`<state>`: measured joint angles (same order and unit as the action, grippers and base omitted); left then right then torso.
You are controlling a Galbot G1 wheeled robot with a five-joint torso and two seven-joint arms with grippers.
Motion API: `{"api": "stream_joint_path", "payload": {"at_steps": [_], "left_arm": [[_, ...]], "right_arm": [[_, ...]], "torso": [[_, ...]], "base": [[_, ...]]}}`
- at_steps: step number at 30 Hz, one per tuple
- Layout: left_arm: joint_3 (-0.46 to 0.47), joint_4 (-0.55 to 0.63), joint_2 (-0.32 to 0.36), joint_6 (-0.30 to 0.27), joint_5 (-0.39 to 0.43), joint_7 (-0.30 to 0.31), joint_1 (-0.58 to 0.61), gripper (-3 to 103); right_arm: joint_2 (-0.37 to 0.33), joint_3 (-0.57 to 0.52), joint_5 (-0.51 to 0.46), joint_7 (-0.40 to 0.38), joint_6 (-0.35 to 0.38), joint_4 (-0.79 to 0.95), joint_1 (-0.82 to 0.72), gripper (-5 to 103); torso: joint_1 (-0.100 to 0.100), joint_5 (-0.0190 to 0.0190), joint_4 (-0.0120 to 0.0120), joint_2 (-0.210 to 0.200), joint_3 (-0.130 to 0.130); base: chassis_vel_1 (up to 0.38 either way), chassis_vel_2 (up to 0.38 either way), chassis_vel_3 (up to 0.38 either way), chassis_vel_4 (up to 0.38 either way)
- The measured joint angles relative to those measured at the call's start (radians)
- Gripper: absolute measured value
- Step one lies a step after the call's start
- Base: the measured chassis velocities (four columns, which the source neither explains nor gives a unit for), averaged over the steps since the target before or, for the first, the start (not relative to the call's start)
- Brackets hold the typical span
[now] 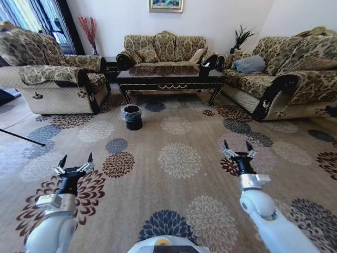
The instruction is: Move to the front of the table and pick up the trash from the floor, then place it into the trash bin.
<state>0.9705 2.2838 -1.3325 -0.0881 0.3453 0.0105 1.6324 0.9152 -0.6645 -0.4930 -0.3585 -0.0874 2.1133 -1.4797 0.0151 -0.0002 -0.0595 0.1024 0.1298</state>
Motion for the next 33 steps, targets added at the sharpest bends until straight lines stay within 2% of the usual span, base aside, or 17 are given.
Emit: {"api": "stream_joint_path", "payload": {"at_steps": [2, 4, 6, 7, 10, 12, 21, 33], "left_arm": [[0.029, 0.018, 0.019, -0.019, 0.033, -0.015, -0.005, 100], [0.039, 0.026, 0.024, -0.026, 0.046, -0.019, -0.007, 100], [0.083, 0.049, 0.047, -0.052, 0.100, -0.035, -0.012, 100], [0.083, 0.049, 0.047, -0.052, 0.100, -0.035, -0.012, 100], [0.114, 0.054, 0.062, -0.057, 0.120, -0.053, -0.012, 100], [0.118, 0.053, 0.064, -0.059, 0.123, -0.055, -0.013, 100], [0.108, 0.049, 0.077, -0.088, 0.130, -0.059, -0.040, 100], [0.092, 0.052, 0.087, -0.084, 0.136, -0.057, -0.048, 100]], "right_arm": [[-0.011, -0.036, -0.010, 0.002, 0.047, 0.053, -0.030, 100], [-0.014, -0.048, -0.014, 0.006, 0.056, 0.067, -0.040, 100], [-0.024, -0.116, -0.036, 0.069, 0.088, 0.111, -0.093, 100], [-0.024, -0.116, -0.036, 0.069, 0.088, 0.111, -0.093, 100], [-0.035, -0.178, -0.026, 0.180, 0.061, 0.118, -0.143, 100], [-0.038, -0.190, -0.025, 0.210, 0.048, 0.118, -0.158, 100], [-0.035, -0.239, -0.047, 0.238, 0.030, 0.131, -0.215, 100], [0.002, -0.241, -0.019, 0.255, -0.006, 0.145, -0.250, 100]], "torso": [[0.002, 0.0003, 0.0000, 0.012, 0.010], [0.003, 0.0003, 0.0000, 0.016, 0.013], [0.007, 0.0002, 0.0000, 0.029, 0.022], [0.007, 0.0002, 0.0000, 0.029, 0.022], [0.009, 0.0004, -0.0001, 0.045, 0.037], [0.010, 0.0002, 0.0002, 0.056, 0.045], [0.019, 0.0002, -0.0001, 0.091, 0.072], [0.033, 0.0002, 0.0001, 0.138, 0.105]], "base": [[0.000, 0.000, 0.000, 0.000], [0.000, 0.000, 0.000, 0.000], [0.000, 0.000, 0.000, 0.000], [0.000, 0.000, 0.000, 0.000], [0.000, 0.000, 0.000, 0.000], [0.000, 0.000, 0.000, 0.000], [0.000, 0.000, 0.000, 0.000], [0.000, 0.000, 0.000, 0.000]]}}
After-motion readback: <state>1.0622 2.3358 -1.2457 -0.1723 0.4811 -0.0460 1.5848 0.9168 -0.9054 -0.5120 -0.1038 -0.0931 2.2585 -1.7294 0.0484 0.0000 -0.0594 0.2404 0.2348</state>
